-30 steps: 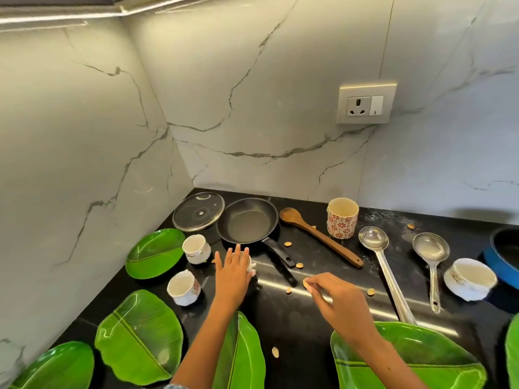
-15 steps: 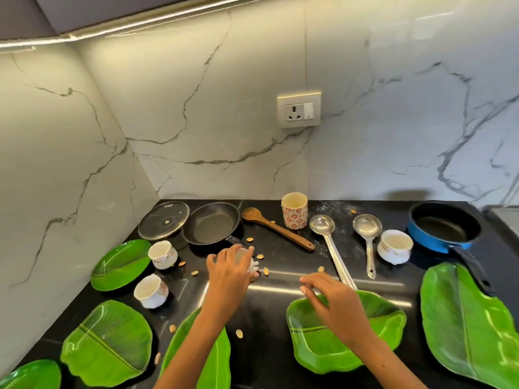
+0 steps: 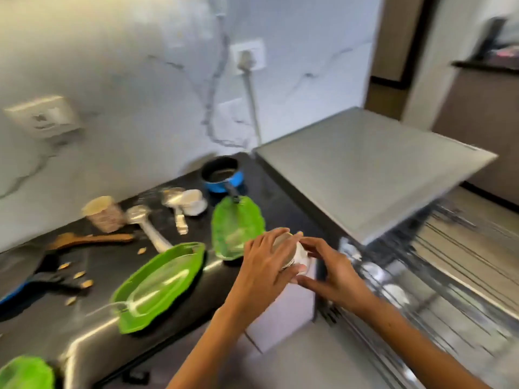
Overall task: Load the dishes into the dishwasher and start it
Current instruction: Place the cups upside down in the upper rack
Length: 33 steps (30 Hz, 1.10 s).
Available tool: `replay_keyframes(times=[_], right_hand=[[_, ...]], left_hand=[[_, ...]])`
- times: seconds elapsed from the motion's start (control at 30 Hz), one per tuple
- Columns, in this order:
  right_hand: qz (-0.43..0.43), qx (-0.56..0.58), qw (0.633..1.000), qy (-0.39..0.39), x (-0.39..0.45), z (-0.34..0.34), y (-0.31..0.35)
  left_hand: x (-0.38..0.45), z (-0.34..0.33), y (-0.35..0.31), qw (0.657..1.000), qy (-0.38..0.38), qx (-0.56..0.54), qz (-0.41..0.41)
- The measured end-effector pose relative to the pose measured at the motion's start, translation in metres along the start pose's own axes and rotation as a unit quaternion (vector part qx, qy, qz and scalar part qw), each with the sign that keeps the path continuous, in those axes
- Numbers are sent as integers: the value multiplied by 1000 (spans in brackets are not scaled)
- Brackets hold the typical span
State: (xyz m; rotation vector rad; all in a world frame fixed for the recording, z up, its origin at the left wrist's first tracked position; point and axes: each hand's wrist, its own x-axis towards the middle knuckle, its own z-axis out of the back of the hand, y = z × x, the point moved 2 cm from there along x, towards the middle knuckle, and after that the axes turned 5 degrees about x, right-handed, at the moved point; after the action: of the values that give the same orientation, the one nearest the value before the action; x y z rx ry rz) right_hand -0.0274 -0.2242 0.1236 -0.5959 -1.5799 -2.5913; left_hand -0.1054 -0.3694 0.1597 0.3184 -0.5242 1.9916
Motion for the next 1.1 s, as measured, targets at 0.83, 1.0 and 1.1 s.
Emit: replay_keyframes(times=[0.83,1.0,1.1], right_hand=[[-441,-320,839,-3,-213,163,-342],[-476,-350,804,63,-197,148,-363],[-478,-355,802,51,-195,141,-373]], left_hand=[[-38,-428,-119,936,230,87,-252],[-33,-430,-119,945,193,69,-254],[-31,-431,-120,946,188,58,-257]])
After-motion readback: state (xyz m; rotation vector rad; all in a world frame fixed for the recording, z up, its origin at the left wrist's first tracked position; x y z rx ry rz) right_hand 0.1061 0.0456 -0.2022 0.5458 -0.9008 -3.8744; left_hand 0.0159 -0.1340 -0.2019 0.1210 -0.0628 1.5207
